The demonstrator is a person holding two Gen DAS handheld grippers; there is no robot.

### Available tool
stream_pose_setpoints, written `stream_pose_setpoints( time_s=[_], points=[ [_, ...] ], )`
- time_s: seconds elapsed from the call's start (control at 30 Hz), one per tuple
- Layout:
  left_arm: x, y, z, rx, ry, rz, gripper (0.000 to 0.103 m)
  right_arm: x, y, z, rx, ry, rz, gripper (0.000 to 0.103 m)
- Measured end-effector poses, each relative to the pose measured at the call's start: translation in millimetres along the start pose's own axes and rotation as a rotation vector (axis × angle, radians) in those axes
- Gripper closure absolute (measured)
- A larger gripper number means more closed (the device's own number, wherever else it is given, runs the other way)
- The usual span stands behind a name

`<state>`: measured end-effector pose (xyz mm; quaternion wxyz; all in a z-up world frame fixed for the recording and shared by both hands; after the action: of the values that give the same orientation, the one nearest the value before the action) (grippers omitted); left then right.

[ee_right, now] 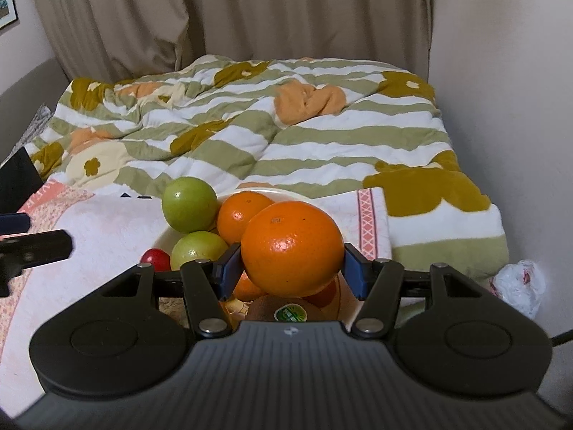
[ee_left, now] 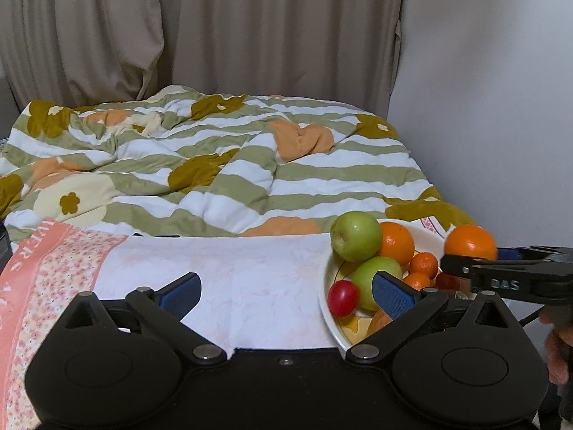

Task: Organize fruits
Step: 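Release the tomato into the bowl with the left tool while the right tool releases the orange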

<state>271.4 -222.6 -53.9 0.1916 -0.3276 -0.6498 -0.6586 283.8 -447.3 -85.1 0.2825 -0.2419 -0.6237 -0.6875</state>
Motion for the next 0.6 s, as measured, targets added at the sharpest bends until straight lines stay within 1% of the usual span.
stream_pose_setpoints(
  time_s=[0.3,0.37,0.4,0.5,0.6],
  points=[
    [13.9,-15.2,3.8,0.011,0.051,-0.001,0.0,-18.6,-7.4,0.9,0.016,0.02,0.015,0.027],
    [18.3,-18.4,4.2,0.018,0.059,-0.005,0.0,-19.0,-8.8,2.0,0.03,0.033,0.008,0.015],
    [20.5,-19.8,4.2,0.021,0.062,-0.007,0.0,-17.6,-9.5,2.4,0.035,0.039,0.0,0.0],
    [29.7,-24.5,3.6,0.033,0.075,-0.018,0.0,-10.9,-9.5,3.1,0.051,0.022,-0.034,0.0],
    [41.5,-27.8,4.0,0.049,0.087,-0.031,0.0,-4.8,-11.2,4.0,0.07,0.022,-0.043,0.0]
  ],
)
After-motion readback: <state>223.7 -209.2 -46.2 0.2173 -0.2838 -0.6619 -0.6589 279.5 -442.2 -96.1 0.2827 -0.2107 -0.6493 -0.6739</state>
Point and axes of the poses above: each gripper's, at about its wrist camera, not at the fingertips, and x roughly against the way its jaws point, z to its left, y to its top, the point moved 5 cm from there along -x, roughly the way its jaws point, and after that the axes turned 1 degree about -z, right-handed, at the moved point
